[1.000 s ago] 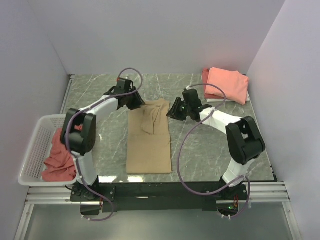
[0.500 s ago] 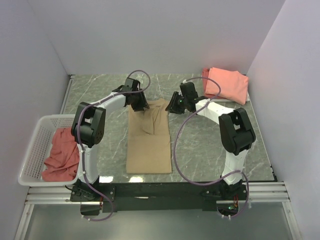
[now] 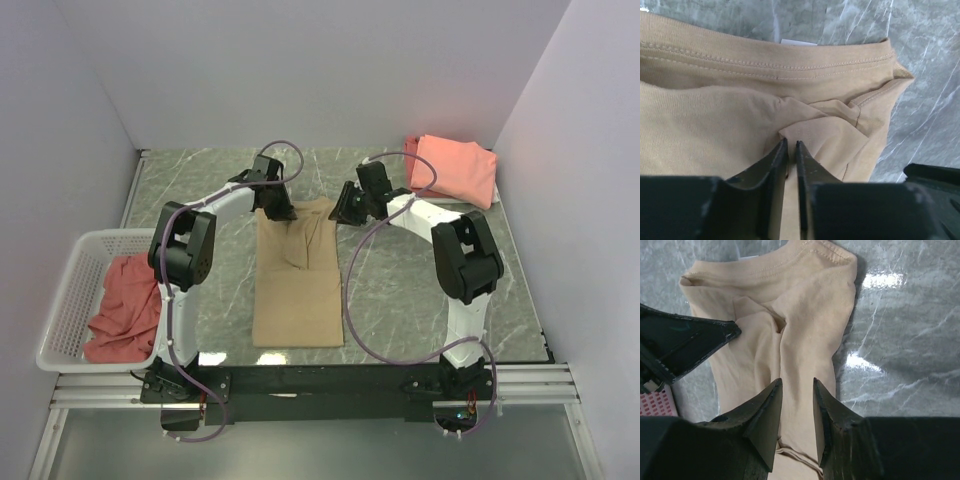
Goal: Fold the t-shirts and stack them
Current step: Fold the tshirt
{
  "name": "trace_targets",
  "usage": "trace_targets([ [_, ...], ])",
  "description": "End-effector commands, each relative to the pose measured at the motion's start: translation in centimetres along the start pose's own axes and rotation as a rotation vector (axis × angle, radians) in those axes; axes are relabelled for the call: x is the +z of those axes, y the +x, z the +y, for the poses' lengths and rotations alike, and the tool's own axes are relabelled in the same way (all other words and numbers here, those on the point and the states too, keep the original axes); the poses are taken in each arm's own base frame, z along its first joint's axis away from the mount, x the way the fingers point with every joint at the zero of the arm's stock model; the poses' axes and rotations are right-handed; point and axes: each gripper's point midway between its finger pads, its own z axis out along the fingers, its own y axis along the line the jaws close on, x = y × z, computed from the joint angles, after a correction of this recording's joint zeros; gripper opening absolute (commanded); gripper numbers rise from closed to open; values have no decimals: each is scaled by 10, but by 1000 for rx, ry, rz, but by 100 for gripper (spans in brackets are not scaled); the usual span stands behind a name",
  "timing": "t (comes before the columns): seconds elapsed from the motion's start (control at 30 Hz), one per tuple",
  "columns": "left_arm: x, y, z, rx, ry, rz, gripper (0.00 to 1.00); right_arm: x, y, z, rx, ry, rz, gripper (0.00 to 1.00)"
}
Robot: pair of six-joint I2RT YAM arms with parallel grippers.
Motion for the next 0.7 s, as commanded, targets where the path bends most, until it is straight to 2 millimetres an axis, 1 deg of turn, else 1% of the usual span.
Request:
trace_targets([
  [0.0, -15, -18, -21, 32, 53, -60, 17, 3, -13, 7, -16, -19, -20, 38],
  [0.07, -21, -21, -22, 27, 51, -82, 10, 6, -12, 5, -10, -11, -17, 38],
  [0.1, -23, -22, -21, 26, 46, -90, 3, 7, -13, 5, -8, -12, -20, 38],
  [0.13, -25, -24, -21, 19, 44, -99, 1, 7, -14, 5, -9, -13, -21, 38],
  [0.3, -43, -29, -17, 2, 32, -169, 1, 10, -15, 1, -5, -1, -28, 38],
  [0.33, -42, -25, -12, -6, 20, -169, 1, 10, -15, 1, -4, 0, -29, 38],
  [0.37, -50, -30, -11, -10, 15, -199, 1, 11, -14, 1, -4, 0, -29, 38],
  [0.5, -58, -32, -3, -32, -5, -240, 1, 13, -14, -1, -2, 4, -26, 38],
  [0.63, -61, -29, 3, -52, -14, -241, 1, 16, -12, -3, 1, 6, -20, 38],
  [0.67, -62, -32, 8, -58, -38, -258, 0, 16, -11, -3, 1, 5, -18, 38],
])
